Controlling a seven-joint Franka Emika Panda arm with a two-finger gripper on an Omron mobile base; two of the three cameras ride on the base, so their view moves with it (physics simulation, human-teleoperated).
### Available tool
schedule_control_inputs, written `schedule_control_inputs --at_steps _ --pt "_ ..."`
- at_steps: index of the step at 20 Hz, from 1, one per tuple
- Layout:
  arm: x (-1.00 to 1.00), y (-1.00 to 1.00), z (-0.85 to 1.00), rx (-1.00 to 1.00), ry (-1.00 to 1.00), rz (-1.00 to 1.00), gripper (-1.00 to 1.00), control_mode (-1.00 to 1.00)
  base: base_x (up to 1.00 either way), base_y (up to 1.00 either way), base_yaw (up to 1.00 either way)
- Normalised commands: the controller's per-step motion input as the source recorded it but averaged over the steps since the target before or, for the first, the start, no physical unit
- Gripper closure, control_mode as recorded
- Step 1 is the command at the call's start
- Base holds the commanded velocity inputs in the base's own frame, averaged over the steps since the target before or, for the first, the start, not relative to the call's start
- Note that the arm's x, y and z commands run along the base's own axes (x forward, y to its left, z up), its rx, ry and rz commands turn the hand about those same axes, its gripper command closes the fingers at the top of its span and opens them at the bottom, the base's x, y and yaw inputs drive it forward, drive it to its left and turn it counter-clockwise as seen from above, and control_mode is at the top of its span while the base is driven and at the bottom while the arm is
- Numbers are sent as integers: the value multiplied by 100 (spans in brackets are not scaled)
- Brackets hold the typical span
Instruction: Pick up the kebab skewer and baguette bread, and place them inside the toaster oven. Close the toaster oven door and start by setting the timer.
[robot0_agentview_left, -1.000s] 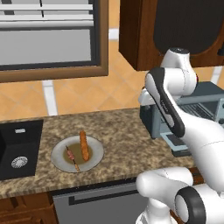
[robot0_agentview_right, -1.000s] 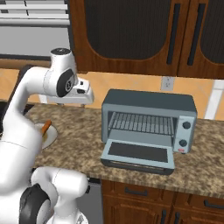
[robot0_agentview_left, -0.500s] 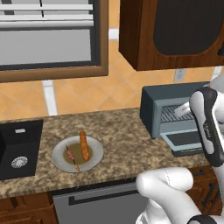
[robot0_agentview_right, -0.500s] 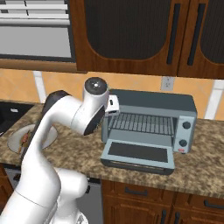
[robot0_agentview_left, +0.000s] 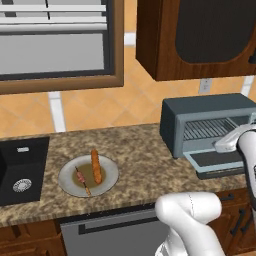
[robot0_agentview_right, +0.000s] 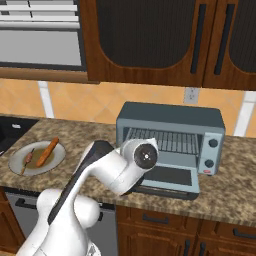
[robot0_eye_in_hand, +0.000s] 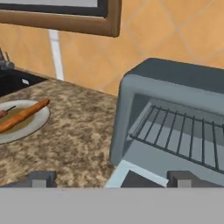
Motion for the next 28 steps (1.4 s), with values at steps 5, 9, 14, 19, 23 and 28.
schedule_control_inputs --at_steps 5,9,14,19,23,28 --pt "55 -46 -34 24 -8 0 -100 -100 0 0 0" --pt "68 -63 -6 25 -9 0 -100 -100 0 0 0" --pt "68 -45 0 19 -9 0 -100 -100 0 0 0" --pt "49 -8 -11 2 -8 0 -100 -100 0 0 0" --pt "41 0 -18 -5 -1 0 -100 -100 0 0 0" --pt "38 -3 -12 -3 0 0 -100 -100 0 0 0"
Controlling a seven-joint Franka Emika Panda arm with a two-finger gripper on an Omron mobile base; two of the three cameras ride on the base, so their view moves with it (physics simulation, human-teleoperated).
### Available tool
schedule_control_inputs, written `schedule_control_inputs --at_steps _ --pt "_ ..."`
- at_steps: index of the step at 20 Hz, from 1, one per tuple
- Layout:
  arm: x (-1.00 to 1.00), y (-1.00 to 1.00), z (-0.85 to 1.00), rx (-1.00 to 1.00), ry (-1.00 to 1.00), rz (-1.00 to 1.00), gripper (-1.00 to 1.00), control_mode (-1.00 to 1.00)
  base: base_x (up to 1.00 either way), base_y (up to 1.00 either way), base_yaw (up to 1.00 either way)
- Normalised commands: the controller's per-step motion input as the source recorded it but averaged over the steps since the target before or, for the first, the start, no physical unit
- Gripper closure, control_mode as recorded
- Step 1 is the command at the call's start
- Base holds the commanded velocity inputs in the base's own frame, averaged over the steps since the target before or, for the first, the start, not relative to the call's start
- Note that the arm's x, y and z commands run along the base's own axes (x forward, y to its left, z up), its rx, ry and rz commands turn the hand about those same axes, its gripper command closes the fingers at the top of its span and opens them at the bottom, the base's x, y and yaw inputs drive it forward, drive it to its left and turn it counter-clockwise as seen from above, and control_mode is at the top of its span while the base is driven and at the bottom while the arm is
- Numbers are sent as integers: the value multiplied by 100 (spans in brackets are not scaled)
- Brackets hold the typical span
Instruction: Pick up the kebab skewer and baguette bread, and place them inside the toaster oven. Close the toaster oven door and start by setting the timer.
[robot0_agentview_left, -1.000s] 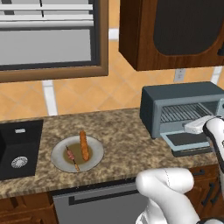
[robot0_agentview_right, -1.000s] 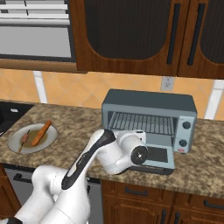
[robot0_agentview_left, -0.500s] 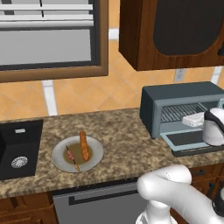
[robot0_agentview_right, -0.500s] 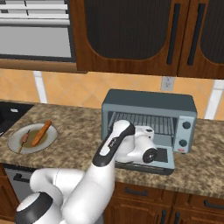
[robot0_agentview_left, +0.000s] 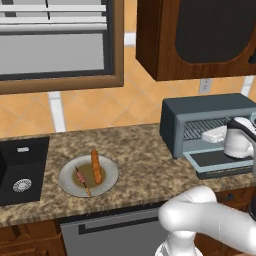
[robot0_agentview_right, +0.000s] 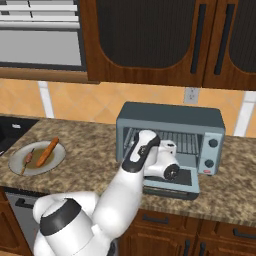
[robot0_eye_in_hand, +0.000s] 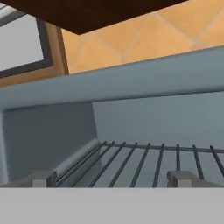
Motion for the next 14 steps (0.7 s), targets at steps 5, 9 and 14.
schedule_control_inputs --at_steps 5,9,14 --pt "11 -23 -23 -1 1 0 -100 -100 0 0 0" --pt "9 -16 -21 -3 1 0 -100 -100 0 0 0" --pt "8 -8 -13 -7 0 0 -100 -100 0 0 0"
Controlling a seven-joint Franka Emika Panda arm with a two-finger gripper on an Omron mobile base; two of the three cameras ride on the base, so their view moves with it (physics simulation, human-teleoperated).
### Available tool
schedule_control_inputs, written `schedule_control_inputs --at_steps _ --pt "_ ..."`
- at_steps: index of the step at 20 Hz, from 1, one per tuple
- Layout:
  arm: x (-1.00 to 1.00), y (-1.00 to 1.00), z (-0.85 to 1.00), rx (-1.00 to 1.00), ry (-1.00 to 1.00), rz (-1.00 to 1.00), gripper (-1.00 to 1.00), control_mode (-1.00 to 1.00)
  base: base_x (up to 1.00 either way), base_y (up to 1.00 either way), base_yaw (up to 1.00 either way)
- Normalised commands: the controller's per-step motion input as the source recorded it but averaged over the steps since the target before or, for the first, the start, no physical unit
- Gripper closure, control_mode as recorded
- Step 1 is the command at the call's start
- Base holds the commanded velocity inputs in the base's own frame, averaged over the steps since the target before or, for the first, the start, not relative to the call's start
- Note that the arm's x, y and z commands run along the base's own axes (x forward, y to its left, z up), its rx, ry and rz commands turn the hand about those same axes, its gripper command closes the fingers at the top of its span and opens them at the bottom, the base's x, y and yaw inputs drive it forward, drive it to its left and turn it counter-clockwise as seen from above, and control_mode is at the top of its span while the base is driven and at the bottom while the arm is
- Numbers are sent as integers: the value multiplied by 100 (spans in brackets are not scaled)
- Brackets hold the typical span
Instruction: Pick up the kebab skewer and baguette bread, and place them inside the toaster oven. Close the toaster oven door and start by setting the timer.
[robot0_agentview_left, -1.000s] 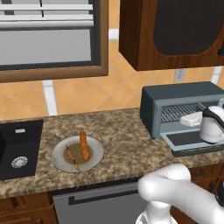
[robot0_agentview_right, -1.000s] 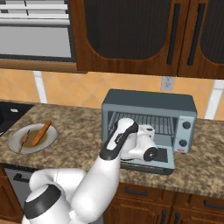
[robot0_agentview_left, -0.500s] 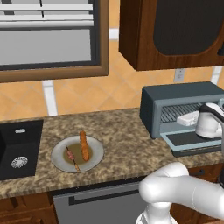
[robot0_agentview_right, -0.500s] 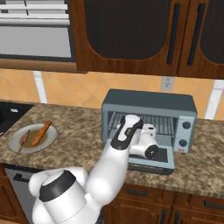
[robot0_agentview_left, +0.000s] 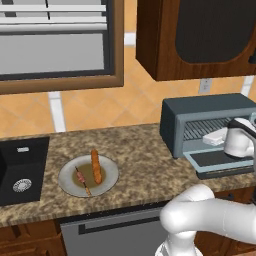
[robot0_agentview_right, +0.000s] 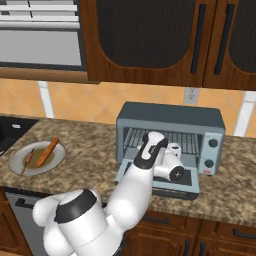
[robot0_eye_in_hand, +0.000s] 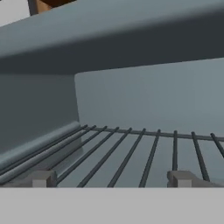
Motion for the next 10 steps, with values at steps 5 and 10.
schedule_control_inputs --at_steps 5,10 --pt "26 0 -3 -3 0 0 -100 -100 0 0 0" --pt "25 -6 -5 0 1 0 -100 -100 0 0 0"
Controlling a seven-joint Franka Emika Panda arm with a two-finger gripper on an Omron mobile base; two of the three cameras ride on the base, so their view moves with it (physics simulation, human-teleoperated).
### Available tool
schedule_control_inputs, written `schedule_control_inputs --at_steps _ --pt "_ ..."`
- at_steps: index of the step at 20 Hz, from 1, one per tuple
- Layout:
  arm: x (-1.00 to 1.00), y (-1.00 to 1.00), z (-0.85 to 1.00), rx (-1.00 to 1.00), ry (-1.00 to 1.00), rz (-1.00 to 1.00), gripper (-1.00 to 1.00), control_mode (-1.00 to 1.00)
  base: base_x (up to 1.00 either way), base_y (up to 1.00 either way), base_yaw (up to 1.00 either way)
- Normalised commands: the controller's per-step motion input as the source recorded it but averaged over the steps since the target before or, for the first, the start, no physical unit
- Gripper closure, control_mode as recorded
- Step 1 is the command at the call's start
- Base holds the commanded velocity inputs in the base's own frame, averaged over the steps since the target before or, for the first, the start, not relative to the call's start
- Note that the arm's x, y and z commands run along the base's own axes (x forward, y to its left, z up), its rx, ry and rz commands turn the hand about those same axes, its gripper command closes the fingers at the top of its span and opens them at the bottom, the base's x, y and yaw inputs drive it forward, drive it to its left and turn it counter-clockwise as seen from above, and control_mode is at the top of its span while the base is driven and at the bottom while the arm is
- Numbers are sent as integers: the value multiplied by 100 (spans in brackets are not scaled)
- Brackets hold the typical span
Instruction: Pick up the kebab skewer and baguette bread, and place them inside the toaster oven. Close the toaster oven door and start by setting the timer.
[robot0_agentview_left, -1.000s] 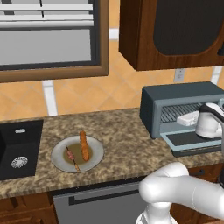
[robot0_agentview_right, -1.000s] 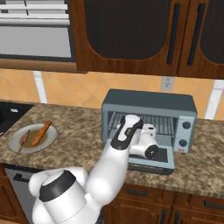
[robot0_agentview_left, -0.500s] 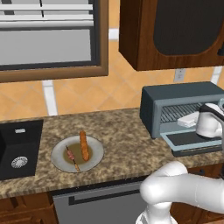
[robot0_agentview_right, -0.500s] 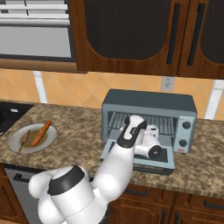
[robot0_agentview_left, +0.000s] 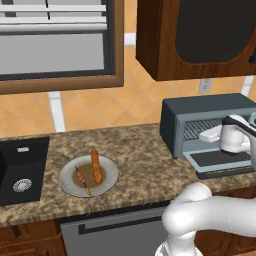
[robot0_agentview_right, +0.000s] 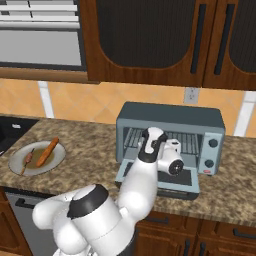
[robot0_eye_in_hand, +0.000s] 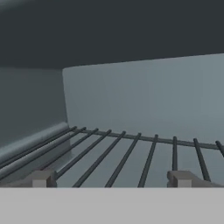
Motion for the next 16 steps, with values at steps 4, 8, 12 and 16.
schedule_control_inputs --at_steps 4,8,12,16 --pt "-9 -11 -48 -4 9 0 -100 -100 0 0 0" --pt "-21 -17 -55 -5 9 0 -100 -100 0 0 0" --pt "-60 -9 -62 -5 14 -1 -100 -100 0 0 0" --pt "-80 -26 -54 -5 14 0 -100 -100 0 0 0"
